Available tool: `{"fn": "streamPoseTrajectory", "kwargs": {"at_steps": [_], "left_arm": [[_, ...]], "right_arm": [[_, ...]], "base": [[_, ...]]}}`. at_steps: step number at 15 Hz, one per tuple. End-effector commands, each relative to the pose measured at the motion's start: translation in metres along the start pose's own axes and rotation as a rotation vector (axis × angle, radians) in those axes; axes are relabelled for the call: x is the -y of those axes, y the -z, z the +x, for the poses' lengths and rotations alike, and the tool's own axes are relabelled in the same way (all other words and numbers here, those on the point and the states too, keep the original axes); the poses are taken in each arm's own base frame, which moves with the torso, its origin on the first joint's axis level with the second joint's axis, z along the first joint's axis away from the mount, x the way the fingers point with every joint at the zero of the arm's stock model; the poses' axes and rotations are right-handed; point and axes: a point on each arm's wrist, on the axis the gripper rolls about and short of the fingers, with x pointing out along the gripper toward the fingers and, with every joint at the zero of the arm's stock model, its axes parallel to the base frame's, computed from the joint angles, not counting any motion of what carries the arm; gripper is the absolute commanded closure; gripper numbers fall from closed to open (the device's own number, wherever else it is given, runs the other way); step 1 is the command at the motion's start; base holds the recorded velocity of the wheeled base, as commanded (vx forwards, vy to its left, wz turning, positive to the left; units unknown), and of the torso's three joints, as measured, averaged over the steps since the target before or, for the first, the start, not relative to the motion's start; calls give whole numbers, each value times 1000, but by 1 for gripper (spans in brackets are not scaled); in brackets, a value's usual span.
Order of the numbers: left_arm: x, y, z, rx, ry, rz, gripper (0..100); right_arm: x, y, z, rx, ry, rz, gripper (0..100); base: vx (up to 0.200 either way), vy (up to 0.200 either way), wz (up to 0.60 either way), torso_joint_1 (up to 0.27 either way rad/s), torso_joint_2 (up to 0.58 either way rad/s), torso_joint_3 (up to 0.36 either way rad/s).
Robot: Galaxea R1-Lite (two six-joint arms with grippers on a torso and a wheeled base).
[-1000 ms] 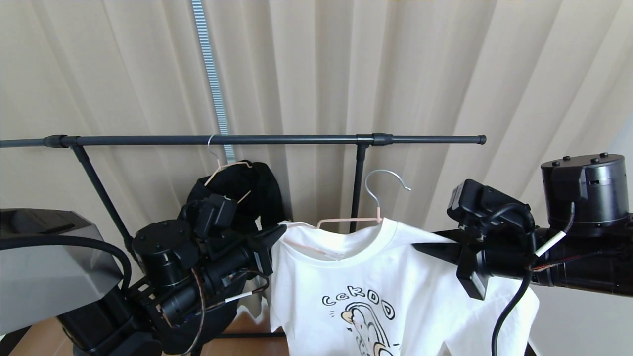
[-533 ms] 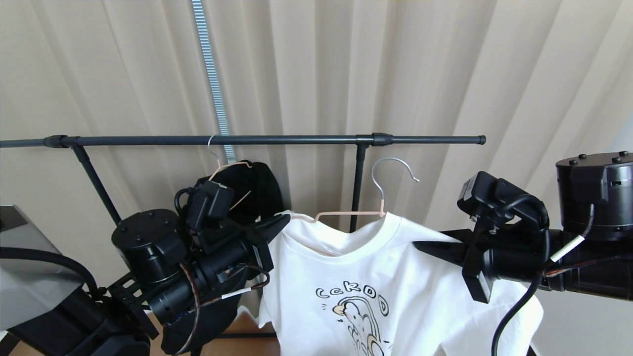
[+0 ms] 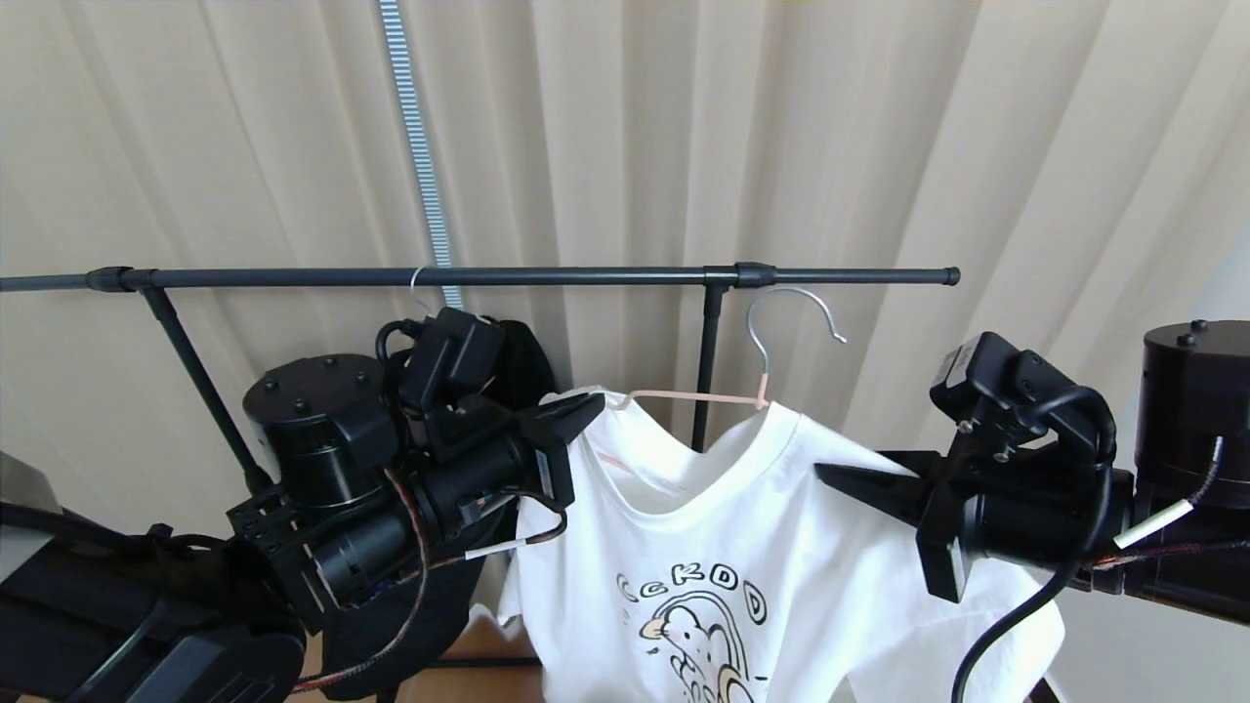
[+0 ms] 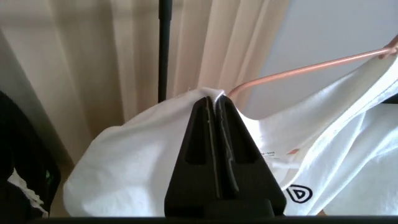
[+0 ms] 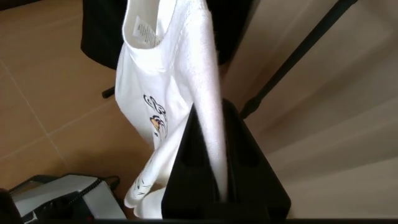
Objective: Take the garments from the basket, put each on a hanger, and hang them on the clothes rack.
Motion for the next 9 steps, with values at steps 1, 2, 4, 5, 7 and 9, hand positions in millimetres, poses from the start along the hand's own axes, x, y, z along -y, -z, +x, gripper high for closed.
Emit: {"fn": "streamPoseTrajectory", "kwargs": {"at_steps": [1, 2, 4, 5, 7, 9], "left_arm": [[8, -14, 2, 37, 14, 6, 100], [11, -19, 2, 43, 21, 7, 100], [16, -25, 0, 34, 33, 6, 100], [19, -29, 0, 28, 41, 5, 100], [26, -34, -2, 26, 61, 5, 100], [29, -35, -3, 28, 64, 6, 100]], "right_arm": [[0, -1, 0, 16, 12, 24, 100], [1, -2, 0, 28, 16, 51, 100], [0, -4, 2, 44, 15, 62, 100], [-2, -5, 3, 47, 23, 60, 100], [-4, -6, 7, 37, 82, 55, 100], [-8, -7, 10, 42, 112, 47, 100]], "base": [[0, 0, 0, 0, 0, 0], [0, 0, 0, 0, 0, 0], [0, 0, 0, 0, 0, 0], [0, 0, 0, 0, 0, 0], [0, 0, 0, 0, 0, 0], [0, 0, 0, 0, 0, 0]]}}
